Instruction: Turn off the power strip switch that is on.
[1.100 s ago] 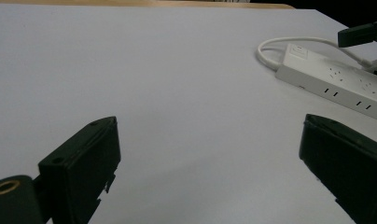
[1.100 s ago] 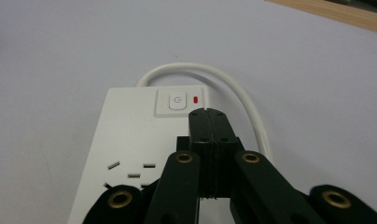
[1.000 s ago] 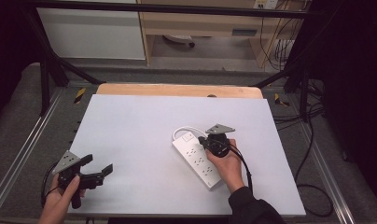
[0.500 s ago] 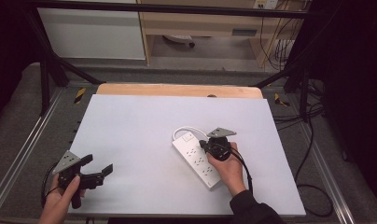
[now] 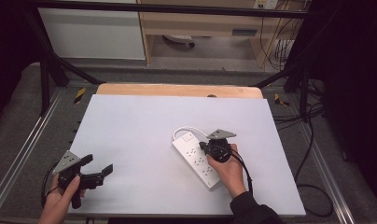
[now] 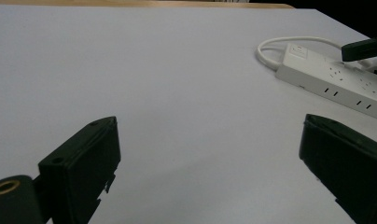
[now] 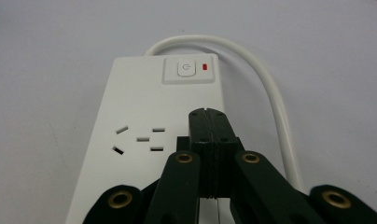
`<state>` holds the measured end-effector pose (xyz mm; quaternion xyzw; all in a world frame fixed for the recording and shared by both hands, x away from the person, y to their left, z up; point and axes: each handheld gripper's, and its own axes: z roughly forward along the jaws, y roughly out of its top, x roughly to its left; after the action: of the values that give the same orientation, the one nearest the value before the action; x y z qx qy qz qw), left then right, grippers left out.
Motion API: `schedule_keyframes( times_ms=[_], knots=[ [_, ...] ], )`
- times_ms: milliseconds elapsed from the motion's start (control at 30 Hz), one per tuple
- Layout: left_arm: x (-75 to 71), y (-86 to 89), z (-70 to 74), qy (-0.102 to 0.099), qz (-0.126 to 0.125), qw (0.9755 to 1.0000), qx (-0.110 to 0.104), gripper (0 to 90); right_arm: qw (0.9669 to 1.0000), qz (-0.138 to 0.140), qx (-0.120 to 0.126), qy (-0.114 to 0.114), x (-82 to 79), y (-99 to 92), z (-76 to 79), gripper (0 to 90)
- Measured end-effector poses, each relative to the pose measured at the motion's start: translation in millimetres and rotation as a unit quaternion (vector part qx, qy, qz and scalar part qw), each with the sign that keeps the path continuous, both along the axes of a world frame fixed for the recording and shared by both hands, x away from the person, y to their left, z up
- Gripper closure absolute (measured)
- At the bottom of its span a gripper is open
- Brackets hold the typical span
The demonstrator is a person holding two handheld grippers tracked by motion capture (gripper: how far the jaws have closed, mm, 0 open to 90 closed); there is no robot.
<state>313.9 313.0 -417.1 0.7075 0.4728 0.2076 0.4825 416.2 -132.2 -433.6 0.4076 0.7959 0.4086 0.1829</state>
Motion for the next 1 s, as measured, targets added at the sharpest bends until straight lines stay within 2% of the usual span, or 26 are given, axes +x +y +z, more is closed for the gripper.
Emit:
schedule_keyframes(
  times_ms=[1000],
  knots=[
    [0.0, 0.0, 0.0, -0.001, 0.000, 1.0000, 0.000, 5.3, 1.0000, 0.001, -0.003, -0.002, -0.9, 1.0, -3.9, 90.0]
  ],
)
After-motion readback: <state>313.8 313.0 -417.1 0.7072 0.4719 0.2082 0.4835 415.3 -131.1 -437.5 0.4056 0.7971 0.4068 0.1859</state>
